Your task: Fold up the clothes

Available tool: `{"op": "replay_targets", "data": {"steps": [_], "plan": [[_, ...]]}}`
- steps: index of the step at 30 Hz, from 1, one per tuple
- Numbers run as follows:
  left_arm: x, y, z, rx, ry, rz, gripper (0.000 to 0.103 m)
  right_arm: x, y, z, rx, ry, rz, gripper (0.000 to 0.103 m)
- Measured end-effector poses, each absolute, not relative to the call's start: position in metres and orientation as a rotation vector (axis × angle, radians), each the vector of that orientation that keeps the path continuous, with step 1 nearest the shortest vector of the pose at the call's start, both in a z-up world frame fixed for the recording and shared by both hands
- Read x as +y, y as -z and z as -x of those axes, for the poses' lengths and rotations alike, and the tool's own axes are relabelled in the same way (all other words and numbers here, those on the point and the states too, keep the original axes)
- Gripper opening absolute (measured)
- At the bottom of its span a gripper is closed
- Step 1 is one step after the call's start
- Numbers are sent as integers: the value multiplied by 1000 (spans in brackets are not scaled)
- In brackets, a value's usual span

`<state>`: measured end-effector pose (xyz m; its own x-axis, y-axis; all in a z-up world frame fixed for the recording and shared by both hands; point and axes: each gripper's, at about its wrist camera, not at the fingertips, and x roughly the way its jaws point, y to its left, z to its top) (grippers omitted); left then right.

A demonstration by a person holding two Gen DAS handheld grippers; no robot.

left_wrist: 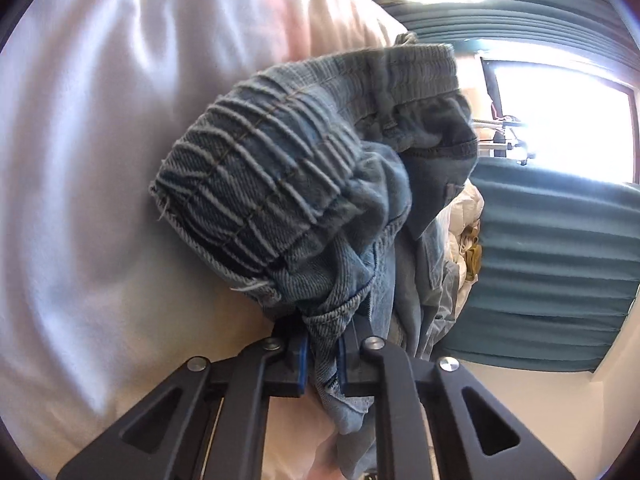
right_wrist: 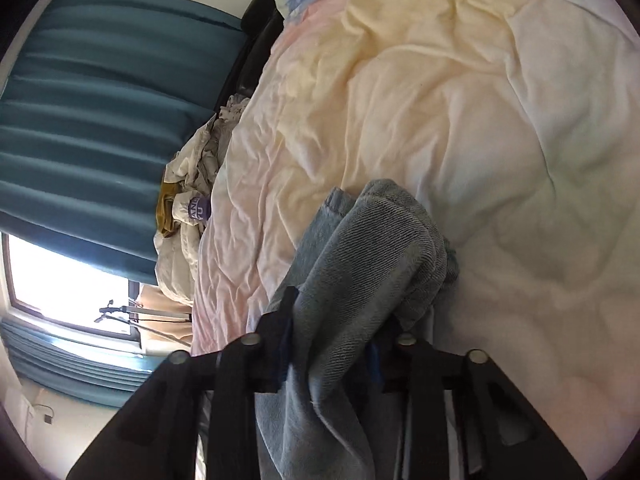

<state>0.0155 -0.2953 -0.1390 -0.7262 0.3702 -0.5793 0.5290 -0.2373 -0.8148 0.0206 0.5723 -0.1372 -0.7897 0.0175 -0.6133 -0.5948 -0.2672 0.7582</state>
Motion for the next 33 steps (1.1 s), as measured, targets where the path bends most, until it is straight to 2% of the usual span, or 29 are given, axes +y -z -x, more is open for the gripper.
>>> {"op": "replay_targets", "data": {"steps": [7,11,14,17,21,24,25,28,31,33], "plan": [[-325,86,-54,1602,2309,-732,6,572,90,-11,1277,-2349,606,7],[-332,94,-76,1676,2210,-687,6,566,51,-25,1101,-2497,413,7],[-333,102,-81,1684,2141,-713,6,563,41,-29,1023,-2487,404,7],[-323,102,-79,1607,2141,-791,6,574,70,-31,1101,-2313,599,7],[-322,104,-78,1550,2126,-855,6,600,147,-54,1401,-1952,857,7],[-324,106,-81,1551,2116,-859,6,611,177,-78,1616,-1839,842,8],[-325,106,-82,1551,2113,-860,6,612,176,-81,1636,-1845,827,8],[-324,105,-84,1529,2115,-870,6,611,152,-83,1568,-1955,745,8],[-324,108,-82,1521,2109,-886,6,606,116,-78,1359,-2099,674,8],[-324,106,-81,1504,2117,-891,6,600,112,-72,1273,-2097,725,8]]}}
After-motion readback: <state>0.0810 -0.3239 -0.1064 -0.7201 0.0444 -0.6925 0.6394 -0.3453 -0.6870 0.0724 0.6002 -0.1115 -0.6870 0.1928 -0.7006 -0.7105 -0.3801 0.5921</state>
